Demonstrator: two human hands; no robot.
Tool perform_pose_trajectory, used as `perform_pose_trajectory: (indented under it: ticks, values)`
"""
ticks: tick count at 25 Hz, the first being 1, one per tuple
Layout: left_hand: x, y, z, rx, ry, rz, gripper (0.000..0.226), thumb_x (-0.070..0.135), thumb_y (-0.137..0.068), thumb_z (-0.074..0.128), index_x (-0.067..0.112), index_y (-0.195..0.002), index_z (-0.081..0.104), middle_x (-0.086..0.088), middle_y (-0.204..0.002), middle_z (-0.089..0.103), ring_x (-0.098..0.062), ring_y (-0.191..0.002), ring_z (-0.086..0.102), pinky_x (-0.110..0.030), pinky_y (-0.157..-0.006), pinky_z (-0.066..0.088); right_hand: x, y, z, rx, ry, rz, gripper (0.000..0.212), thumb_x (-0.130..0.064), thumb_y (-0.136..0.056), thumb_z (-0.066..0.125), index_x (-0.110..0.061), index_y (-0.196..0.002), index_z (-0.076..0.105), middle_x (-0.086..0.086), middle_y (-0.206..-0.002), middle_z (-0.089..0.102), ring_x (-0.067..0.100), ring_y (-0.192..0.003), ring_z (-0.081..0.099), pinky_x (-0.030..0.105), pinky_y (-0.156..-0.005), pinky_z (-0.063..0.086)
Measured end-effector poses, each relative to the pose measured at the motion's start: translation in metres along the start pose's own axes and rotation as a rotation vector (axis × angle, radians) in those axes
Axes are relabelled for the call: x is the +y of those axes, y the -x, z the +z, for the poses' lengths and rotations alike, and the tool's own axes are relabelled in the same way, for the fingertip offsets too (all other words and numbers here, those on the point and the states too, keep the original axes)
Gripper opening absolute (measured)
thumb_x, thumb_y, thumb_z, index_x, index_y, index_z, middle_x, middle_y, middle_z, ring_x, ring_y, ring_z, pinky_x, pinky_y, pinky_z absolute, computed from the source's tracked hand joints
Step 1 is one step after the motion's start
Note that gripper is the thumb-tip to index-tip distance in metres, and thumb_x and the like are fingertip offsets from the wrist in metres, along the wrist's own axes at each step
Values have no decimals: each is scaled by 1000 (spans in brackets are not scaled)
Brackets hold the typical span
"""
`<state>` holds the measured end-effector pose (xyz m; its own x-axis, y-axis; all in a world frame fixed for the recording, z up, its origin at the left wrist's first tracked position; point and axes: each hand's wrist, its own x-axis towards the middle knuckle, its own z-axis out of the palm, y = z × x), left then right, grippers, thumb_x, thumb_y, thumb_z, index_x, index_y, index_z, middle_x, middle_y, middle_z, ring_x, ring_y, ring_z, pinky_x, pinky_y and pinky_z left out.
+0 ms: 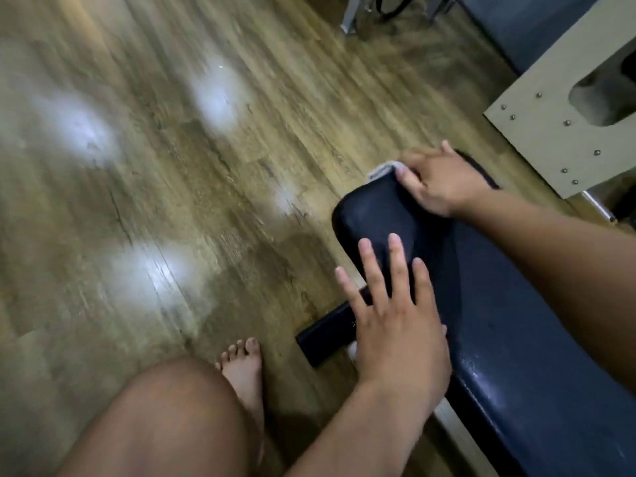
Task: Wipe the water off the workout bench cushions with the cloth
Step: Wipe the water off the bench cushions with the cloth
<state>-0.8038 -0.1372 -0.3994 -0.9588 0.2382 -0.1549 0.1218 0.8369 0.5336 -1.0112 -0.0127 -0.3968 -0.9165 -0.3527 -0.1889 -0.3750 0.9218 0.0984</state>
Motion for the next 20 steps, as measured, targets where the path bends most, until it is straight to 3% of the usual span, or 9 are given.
perform_pose_trajectory:
  ticks: [2, 4, 6, 9, 11, 13, 14, 17, 20]
  values:
    - [3, -14, -7, -100, -188, 84, 83, 43, -96, 47, 7, -152, -2, -17, -158, -23, -42, -138, -34, -71, -99, -26, 38, -7, -3, 4, -22, 210, 39, -39, -101, 27, -16, -110, 57, 18, -116, 61, 36, -113, 54, 52, -111, 26]
    - [6, -24, -11, -162, -278, 108, 87, 46, -94, 50, 6, -152, -2, -21, -158, -16, -44, -141, -25, -71, -102, -21, 32, -18, -1, -19, -41, 254, 37, -35, -100, 31, -12, -105, 59, 21, -113, 63, 38, -108, 55, 44, -100, 40]
    - [12, -30, -13, -176, -312, 113, 88, 47, -93, 52, 13, -153, -2, -24, -158, -14, -50, -141, -20, -68, -107, -16, -1, -20, 9, 25, -131, 61, 36, -35, -98, 32, -14, -101, 61, 15, -106, 66, 34, -103, 56, 40, -98, 39]
    - [19, -40, -11, -188, -287, 145, 90, 40, -90, 59, 24, -153, -4, -17, -157, -25, -54, -136, -27, -67, -109, -14, -14, 2, 10, 146, -161, -202, 41, -42, -99, 30, -22, -108, 65, 2, -109, 65, 22, -108, 57, 43, -112, 23]
    - [19, -51, -11, -270, -293, 169, 106, 43, -80, 70, 27, -152, -6, -10, -155, -31, -50, -134, -35, -66, -109, -15, 29, -5, 7, 185, -110, -22, 39, -41, -101, 30, -25, -114, 64, 5, -114, 65, 26, -113, 57, 45, -111, 25]
    - [18, -58, -9, -309, -279, 140, 115, 45, -72, 77, 29, -152, -5, -6, -156, -30, -48, -134, -37, -66, -109, -17, 77, -12, 5, 121, -174, 284, 38, -36, -102, 34, -17, -114, 65, 16, -112, 66, 35, -105, 58, 39, -92, 41]
    - [17, -62, -6, -311, -274, 127, 117, 43, -70, 79, 29, -152, -4, -5, -157, -30, -48, -133, -38, -66, -108, -18, 93, -10, 7, 109, -270, 396, 38, -34, -102, 36, -13, -113, 65, 17, -111, 66, 36, -102, 58, 35, -82, 42]
    - [23, -68, -4, -347, -288, 85, 120, 41, -67, 82, 30, -152, -2, -5, -156, -30, -48, -133, -38, -67, -108, -18, 113, 7, 21, 148, -501, 460, 34, -33, -102, 40, -11, -107, 65, 15, -107, 66, 34, -101, 58, 33, -76, 39]
    - [27, -62, -14, -396, -370, 73, 117, 43, -68, 81, 29, -152, 1, -6, -158, -26, -49, -137, -29, -68, -111, -9, 120, 64, 29, 136, -546, 571, 36, -34, -103, 38, -12, -109, 66, 18, -114, 65, 37, -107, 57, 32, -77, 37]
